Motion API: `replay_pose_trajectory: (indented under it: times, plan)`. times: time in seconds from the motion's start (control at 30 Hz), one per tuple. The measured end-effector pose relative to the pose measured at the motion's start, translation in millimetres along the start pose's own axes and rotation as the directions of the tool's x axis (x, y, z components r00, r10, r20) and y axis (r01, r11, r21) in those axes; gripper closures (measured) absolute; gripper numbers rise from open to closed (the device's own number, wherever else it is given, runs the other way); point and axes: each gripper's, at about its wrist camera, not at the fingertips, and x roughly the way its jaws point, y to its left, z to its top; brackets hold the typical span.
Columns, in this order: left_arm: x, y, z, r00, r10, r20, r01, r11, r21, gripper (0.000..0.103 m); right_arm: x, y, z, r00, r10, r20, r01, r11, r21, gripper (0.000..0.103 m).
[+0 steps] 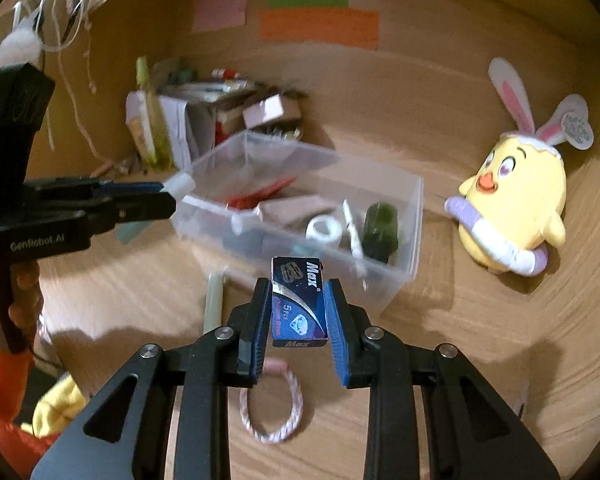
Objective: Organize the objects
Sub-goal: 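Carry blue bottle and Max box over the clear box with both tools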
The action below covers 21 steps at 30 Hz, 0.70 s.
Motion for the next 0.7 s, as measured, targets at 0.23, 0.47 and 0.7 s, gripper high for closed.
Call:
replay_pose_trajectory:
  times: [0.23,0.47,0.7]
  plan:
    - [7.5,2.4,22.7,0.999,0.035,0.018,-0.035,0.999,-0.001,0.078,8.9,-10.0,25.9,0.999,0.018,0.048,-0.020,0.999,0.036,0.078]
    - [18.7,6.2,41.4,0.998,0.051,0.025,-0.051,0.999,-0.009,0.078,19.9,-17.4,48.6,0.996,0.006,0.083,-0.011,0.999,0.049,0.078]
    - [34.7,10.1,54.5,0.998,0.060,0.024,-0.060,0.998,-0.014,0.078,36.7,-21.6,65.1,0.996,-0.011,0.083,0.007,0.999,0.047,0.078]
